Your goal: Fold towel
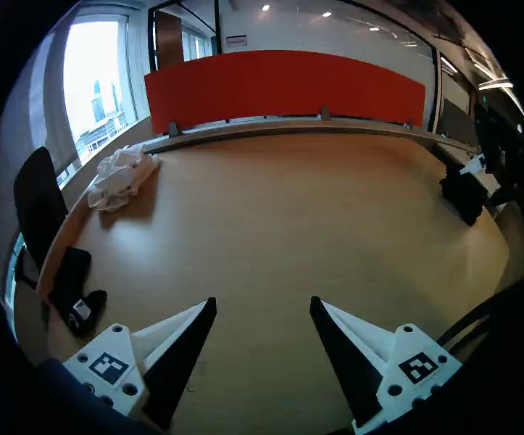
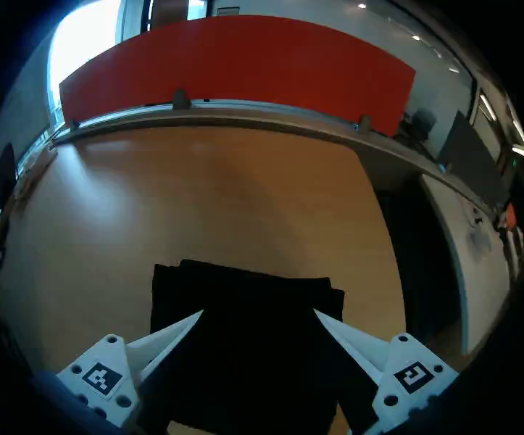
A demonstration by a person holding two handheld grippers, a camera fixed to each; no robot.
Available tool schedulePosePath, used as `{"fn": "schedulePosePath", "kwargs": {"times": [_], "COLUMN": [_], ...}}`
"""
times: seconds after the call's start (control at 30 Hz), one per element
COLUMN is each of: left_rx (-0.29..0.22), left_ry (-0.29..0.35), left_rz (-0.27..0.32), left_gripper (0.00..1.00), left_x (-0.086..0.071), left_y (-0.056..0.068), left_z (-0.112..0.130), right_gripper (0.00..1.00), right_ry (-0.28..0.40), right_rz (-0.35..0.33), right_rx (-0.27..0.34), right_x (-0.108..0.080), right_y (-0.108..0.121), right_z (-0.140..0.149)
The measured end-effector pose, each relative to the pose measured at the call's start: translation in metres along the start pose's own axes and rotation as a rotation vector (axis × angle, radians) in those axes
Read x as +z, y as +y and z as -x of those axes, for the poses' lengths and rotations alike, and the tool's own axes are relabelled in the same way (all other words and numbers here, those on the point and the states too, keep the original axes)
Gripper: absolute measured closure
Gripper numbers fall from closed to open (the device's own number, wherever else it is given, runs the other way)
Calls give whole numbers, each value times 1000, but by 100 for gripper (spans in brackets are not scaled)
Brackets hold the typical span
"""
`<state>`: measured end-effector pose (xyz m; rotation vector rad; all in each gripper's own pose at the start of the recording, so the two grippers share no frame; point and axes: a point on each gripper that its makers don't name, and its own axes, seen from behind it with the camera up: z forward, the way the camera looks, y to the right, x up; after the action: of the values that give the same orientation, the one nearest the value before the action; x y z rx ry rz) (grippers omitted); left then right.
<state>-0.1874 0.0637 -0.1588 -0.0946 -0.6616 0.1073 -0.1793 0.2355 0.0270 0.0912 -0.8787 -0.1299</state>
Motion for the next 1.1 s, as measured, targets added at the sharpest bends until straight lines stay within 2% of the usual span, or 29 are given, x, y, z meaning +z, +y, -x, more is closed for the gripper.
{"fn": "schedulePosePath", "kwargs": {"times": [0.17, 0.37, 0.6, 0.7, 1.1], "left_rx": [3, 2, -4, -4, -4], "left_ry": [2, 7, 14, 18, 38], "left_rz": [2, 7, 10, 14, 21], "left_gripper": [4, 4, 4, 4, 4], "left_x": [0, 1, 4, 4, 6], "left_y": [0, -1, -2, -2, -3], "left_z": [-1, -3, -6, -8, -18], "right_gripper": [3, 3, 3, 3, 3], "right_ry": [14, 54, 81, 113, 312], "right_rz": [1, 7, 19, 25, 89], "right_rx": [5, 6, 14, 24, 99], "right_x": [-5, -23, -35, -42, -72], "right_y": [-1, 0, 1, -1, 3], "right_z": [-5, -16, -19, -22, -51]}}
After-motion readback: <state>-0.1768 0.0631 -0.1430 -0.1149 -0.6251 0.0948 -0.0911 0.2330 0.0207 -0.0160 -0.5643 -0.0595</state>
